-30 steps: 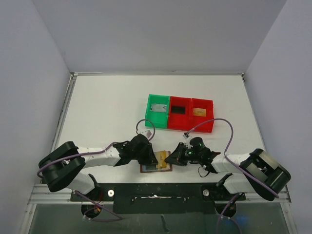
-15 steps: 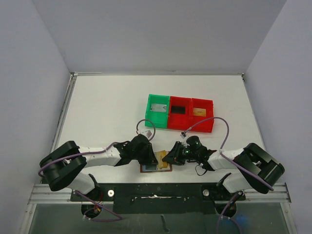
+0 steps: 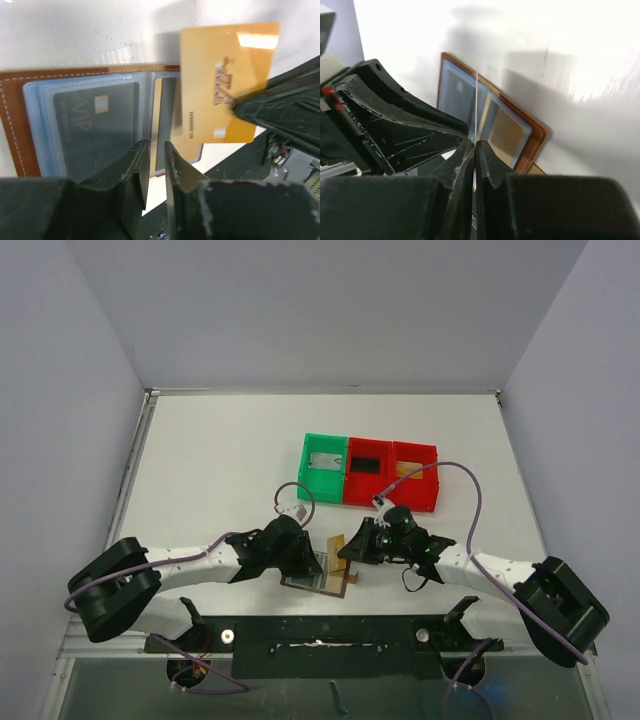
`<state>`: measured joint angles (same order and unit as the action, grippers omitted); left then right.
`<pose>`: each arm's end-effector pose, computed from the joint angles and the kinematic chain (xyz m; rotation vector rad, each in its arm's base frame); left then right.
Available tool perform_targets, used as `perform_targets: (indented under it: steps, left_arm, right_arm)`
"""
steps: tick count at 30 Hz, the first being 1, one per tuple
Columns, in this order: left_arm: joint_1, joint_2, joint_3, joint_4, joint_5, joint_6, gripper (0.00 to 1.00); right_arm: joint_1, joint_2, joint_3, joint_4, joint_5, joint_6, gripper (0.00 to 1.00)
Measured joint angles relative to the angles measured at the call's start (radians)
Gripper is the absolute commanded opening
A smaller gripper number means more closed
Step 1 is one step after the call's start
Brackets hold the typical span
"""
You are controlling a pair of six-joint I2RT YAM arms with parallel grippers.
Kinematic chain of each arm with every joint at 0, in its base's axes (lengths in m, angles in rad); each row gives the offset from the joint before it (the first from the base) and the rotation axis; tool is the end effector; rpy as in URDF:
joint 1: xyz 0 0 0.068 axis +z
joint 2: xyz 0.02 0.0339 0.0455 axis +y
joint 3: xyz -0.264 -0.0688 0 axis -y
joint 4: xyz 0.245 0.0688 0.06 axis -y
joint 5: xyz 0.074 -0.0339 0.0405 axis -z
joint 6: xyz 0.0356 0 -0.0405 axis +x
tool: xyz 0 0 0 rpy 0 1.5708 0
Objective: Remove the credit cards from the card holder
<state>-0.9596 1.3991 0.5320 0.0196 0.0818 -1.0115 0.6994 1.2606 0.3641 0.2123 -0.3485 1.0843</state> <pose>0.1420 -0.2077 0.1436 -0.0279 2.6651 -0.9006 0.1625 0.1526 0.1431 0.2802 2.5591 1.2316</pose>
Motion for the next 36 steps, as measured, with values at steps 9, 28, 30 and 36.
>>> perform_targets:
  steps: [9,28,30,36]
  left_arm:
    - [0.015,-0.218,0.011,-0.078,-0.029,0.032,0.51]
    - [0.57,-0.436,0.201,-0.528,0.055,0.402,0.72]
    - [0.602,-0.446,0.206,-0.532,0.069,0.435,0.72]
    - [0.629,-0.439,0.193,-0.516,0.091,0.509,0.73]
  right_arm:
    - [-0.013,-0.346,0.126,-0.274,0.197,-0.219,0.0]
    - [-0.624,-0.302,0.399,-0.542,0.307,-0.77,0.0]
    - [-0.711,-0.248,0.406,-0.53,0.232,-0.811,0.0]
    - [-0.682,-0.136,0.467,-0.507,0.047,-1.138,0.0]
